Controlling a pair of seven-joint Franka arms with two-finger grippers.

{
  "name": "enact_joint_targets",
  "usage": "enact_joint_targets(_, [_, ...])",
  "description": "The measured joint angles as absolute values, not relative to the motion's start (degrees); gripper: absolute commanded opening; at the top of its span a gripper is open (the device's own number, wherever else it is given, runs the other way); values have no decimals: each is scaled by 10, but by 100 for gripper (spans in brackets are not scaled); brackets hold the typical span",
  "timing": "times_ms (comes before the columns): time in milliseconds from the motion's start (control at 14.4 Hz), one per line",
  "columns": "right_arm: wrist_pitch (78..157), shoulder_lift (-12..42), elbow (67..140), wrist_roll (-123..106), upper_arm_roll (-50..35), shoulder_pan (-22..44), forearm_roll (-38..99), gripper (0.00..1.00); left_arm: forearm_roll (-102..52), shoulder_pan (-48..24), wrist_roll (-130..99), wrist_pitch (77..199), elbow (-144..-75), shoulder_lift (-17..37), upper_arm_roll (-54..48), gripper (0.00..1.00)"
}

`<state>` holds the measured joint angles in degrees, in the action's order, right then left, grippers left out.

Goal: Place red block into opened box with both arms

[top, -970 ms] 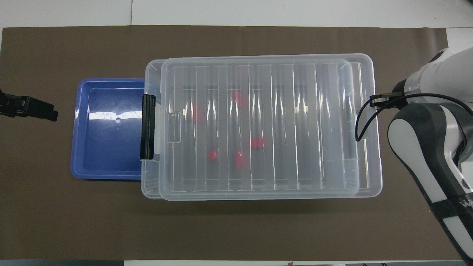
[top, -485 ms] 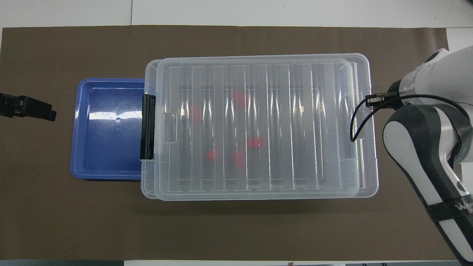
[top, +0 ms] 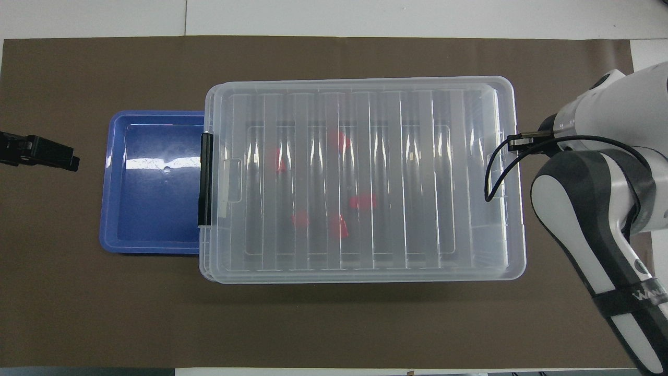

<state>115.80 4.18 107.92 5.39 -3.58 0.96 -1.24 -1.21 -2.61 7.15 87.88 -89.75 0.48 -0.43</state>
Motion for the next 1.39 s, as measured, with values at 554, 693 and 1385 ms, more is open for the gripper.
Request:
enact_joint_targets(554, [1148,42,1074,72,-36,12,-12,0,-12,-26,71,879,-897,5,-4,100])
enact_joint_targets(693, [1092,43,1033,72,-35,11,-12,3,-12,-26,71,879,-897,5,-4,100])
enact_joint_targets(1385, [898,28,872,72,-27,-41,-12,100,-12,-26,71,879,-897,5,-4,100])
